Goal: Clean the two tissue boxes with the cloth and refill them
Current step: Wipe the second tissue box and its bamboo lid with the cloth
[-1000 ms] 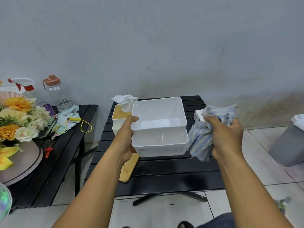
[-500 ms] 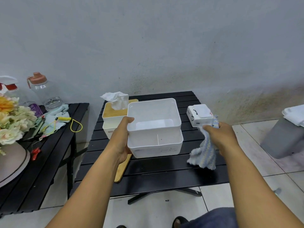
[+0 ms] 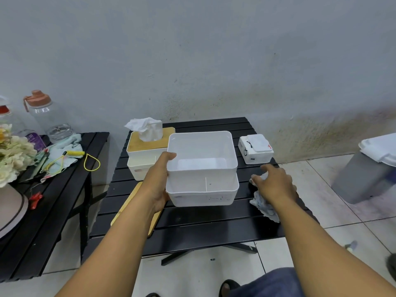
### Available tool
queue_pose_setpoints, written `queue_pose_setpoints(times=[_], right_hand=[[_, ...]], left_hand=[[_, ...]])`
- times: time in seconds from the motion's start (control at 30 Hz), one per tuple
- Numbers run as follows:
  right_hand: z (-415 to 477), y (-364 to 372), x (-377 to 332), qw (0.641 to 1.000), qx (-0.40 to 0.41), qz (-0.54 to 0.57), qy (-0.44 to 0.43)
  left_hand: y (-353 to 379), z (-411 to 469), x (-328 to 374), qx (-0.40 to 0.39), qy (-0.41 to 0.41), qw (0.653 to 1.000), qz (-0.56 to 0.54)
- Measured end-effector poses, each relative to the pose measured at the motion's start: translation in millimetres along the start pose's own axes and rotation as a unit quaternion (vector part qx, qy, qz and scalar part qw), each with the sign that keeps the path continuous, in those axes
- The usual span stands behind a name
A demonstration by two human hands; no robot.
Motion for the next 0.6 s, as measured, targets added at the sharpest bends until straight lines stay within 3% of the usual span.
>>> queue_pose_setpoints(times=[0.13,0.23,0.3,0.37,0.47,0.6], right_hand=[[-4.7,22.2,2.4,0.992,-0.097,-0.073,0.022],[-9.6,9.1,-9.3,0.997,-0.057,-0.057,-0.004],[-14.3,-10.9,-27.2,0.999,-0.001,0.021,-0.038],[-26.0,-23.0,-45.8,0.985,-0.005,0.17,-0.039],[-52.8,-18.1,-72.7,0.914,-0.135,0.382,0.018],[-68.0,-6.5,-85.2,0.879,-0.237,0.414,0.007]], left_hand=[[-1.1,-0.8,-3.8,0.009,-0.009,1.0,0.018],[-1.8,-1.9,-5.3,0.012,-0.016,0.999,0.033],[-2.7,-2.9,-5.9,0.016,-0.022,0.999,0.036],[-2.0,-3.3,-7.1,0.015,-0.026,0.999,0.038],[0.0,-3.7,-10.7,0.017,-0.034,0.998,0.049],[2.0,-10.0,-10.2,0.022,-0.034,0.997,0.066]])
Point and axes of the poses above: each hand's wrist, its own z-axis towards the middle knuckle, its own y-axis out of the palm, x = y × z, the point moved 9 cm from there along z, towards the middle knuckle, and after that the axes turned 2 degrees about x, right-handed, at the moved point
